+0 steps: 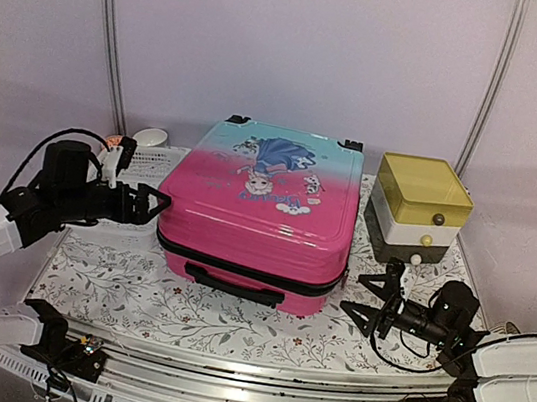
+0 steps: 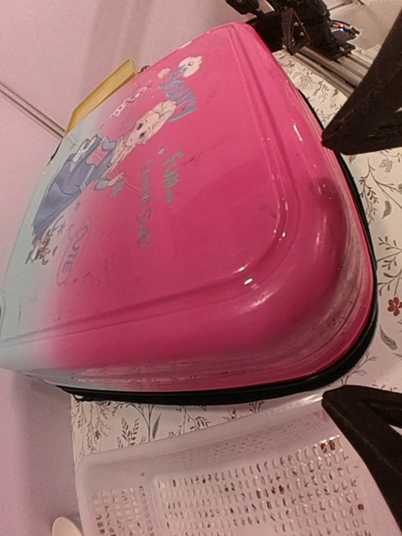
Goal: Open, take out, and arrange the luggage
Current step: Adjust the luggage at the center of the board, then pick up the zipper from the luggage.
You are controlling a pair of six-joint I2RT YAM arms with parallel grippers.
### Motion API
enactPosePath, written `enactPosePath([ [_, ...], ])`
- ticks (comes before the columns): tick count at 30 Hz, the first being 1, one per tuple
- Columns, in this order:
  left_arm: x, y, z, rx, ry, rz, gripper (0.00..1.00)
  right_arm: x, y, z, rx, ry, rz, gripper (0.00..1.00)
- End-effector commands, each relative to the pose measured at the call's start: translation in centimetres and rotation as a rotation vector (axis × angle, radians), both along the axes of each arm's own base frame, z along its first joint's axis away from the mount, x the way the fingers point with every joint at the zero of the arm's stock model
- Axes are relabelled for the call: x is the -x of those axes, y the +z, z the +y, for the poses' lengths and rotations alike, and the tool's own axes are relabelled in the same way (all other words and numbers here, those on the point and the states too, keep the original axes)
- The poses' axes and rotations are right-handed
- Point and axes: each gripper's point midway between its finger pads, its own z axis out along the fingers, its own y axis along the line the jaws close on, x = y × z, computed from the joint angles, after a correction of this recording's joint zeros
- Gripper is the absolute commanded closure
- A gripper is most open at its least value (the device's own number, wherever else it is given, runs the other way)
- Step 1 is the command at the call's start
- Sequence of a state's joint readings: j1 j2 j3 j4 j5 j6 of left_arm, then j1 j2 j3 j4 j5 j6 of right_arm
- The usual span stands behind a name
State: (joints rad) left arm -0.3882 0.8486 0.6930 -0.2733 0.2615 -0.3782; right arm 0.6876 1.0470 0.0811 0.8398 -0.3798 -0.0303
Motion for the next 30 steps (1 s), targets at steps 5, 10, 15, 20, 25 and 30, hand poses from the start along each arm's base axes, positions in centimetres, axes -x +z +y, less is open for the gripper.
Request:
enactPosePath([
  [5,-0.6,0.7,-0.6,0.011,-0.019,-0.009,0.02,0.4,-0.2,0.3,0.003,0.027,-0.029,0.2],
  [10,-0.8,0.7,-0.6,0.011,-0.017,-0.002,0.02,0.2,-0.7,0.3,0.015,0.022,-0.025,0.21],
  [15,-1.4,1.2,-0.2,0.039,-0.001,0.008,0.02,0.3,-1.2,0.4,0.02,0.032,-0.024,0.24],
  [20,-2.0,1.7,0.3,0.074,0.0,0.008,0.02,0.3,-2.0,0.4,0.033,0.033,-0.014,0.29],
  [25,-2.7,2.3,0.7,0.093,-0.004,0.014,0.02,0.2,-2.5,0.4,0.037,0.03,-0.015,0.3],
  [30,-3.0,2.5,0.2,0.094,-0.044,0.023,0.02,0.2,-3.4,0.5,0.052,0.034,-0.001,0.35],
])
